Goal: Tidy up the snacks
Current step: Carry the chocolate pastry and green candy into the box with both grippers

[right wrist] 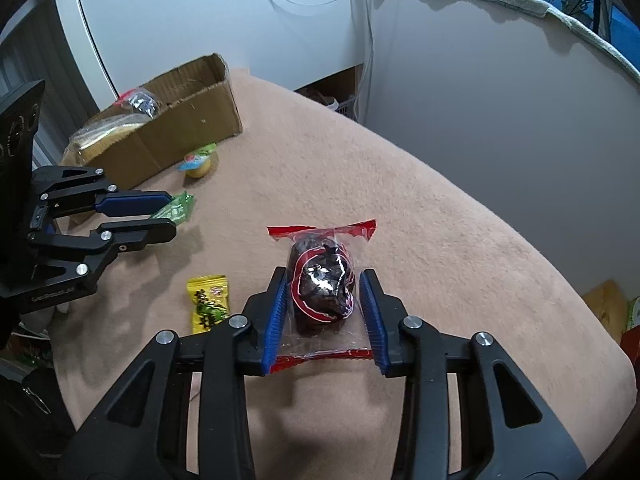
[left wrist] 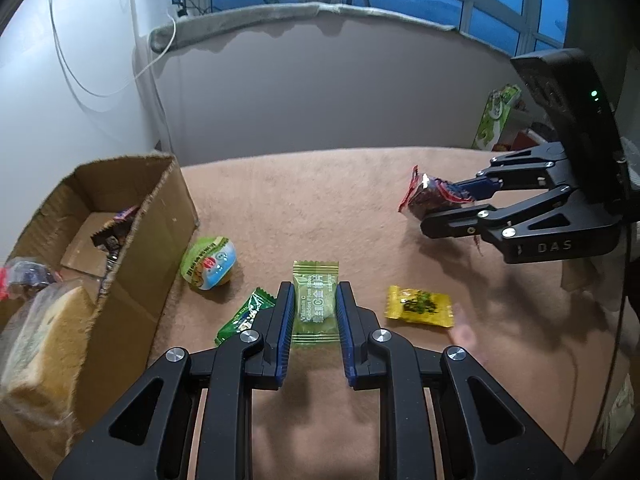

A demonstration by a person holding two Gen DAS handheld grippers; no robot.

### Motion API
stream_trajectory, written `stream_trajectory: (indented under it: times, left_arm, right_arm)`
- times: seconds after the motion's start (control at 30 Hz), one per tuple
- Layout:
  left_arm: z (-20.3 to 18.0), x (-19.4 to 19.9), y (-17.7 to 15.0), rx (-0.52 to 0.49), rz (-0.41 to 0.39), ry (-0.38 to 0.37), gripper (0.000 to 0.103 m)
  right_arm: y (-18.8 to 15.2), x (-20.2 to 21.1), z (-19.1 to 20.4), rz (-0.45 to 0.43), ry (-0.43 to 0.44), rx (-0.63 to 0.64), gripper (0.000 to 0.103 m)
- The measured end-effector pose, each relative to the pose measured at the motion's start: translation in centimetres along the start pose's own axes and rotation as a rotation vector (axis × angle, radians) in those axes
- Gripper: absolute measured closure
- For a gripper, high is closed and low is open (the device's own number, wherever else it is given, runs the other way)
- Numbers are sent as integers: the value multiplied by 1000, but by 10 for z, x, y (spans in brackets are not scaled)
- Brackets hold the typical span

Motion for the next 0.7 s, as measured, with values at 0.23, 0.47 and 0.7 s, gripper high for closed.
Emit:
stream_trajectory:
  times: [0.23, 0.47, 0.7]
  left_arm:
    - [4, 32, -2, 12, -55, -3, 84]
    - [13, 60, -11, 26, -100, 1, 84]
    - [30, 90, -22, 68, -148, 9, 84]
  right_arm:
    - [4, 26, 16, -45, -16, -2, 66]
    - [9, 47, 37, -83, -22, 8, 66]
    - [25, 60, 63, -125, -21, 28, 66]
Point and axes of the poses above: each gripper's, at about its wrist camera, not at the fingertips, and x roughly against the way its jaws point, z to its left, y to its top, the point moved 2 cm from there along -x, roughly the way its jaws point, and after that the axes turned 4 degrees about z, right-handed, at the moved point
